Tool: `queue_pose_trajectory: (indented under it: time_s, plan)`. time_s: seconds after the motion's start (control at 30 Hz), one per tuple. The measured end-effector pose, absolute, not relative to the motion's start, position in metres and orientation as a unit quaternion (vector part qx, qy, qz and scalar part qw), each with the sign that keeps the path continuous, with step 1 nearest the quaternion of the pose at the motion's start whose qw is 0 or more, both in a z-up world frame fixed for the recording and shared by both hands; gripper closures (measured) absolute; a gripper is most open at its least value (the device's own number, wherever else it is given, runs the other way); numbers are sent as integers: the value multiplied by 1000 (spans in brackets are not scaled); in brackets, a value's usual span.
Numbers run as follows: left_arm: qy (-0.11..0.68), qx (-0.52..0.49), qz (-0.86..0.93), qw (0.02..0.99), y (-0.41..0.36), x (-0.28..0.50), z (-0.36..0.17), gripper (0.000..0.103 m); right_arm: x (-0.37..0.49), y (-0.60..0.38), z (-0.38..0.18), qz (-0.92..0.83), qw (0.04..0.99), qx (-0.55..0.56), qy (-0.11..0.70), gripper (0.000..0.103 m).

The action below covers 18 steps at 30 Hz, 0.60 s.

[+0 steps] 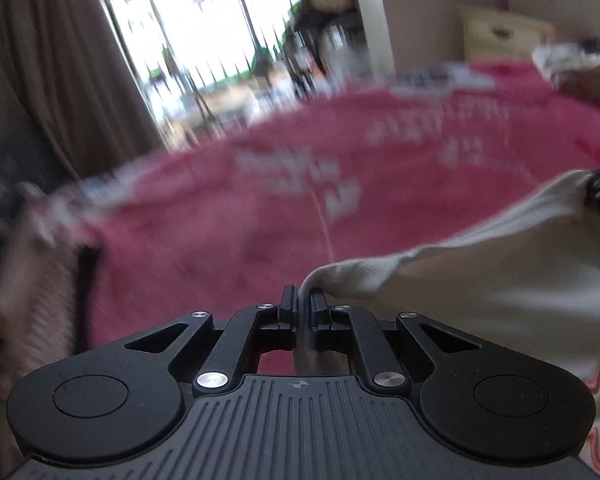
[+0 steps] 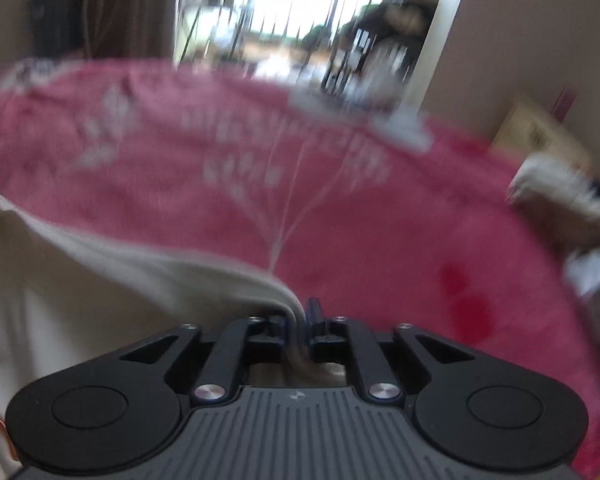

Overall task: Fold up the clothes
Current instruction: 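Lay the sweatshirt flat on the bed and open both grippers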

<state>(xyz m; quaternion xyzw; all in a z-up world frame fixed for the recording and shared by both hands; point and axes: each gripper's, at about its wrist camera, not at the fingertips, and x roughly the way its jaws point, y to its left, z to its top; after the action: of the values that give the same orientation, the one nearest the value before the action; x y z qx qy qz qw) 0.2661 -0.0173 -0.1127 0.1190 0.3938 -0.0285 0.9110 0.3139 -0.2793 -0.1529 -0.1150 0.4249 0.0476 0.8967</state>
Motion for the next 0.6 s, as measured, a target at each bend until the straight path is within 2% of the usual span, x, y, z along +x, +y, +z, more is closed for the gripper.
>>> queue_pose_trajectory:
  time_s: [0.03,0.07,0.1,0.13,0.2,0.37,0.5,0.6]
  plan:
    - [414,105,-33,904,-14,271,-118,92,314,-281,-149,42,896,-116,428,81]
    - [422,89,-38,901,-9,273,-116,90,314,-284,-144,36,894,-117,430,63]
    - [426,75,-44,900,-5,275,-112,83,314,-286,-140,31,893,-117,433,48]
    - [431,57,-51,899,0,275,-107,76,313,-289,-137,36,890,-114,439,45]
    - [439,16,-68,896,13,274,-97,69,311,-297,-130,46,885,-107,450,32]
    - [449,-93,-99,883,42,265,-68,64,288,-312,-104,71,886,-83,450,14]
    - [441,-171,-106,875,63,252,-47,64,249,-314,-69,105,900,-40,420,12]
    - [427,-184,-127,876,72,227,-20,64,212,-311,-32,132,914,4,383,13]
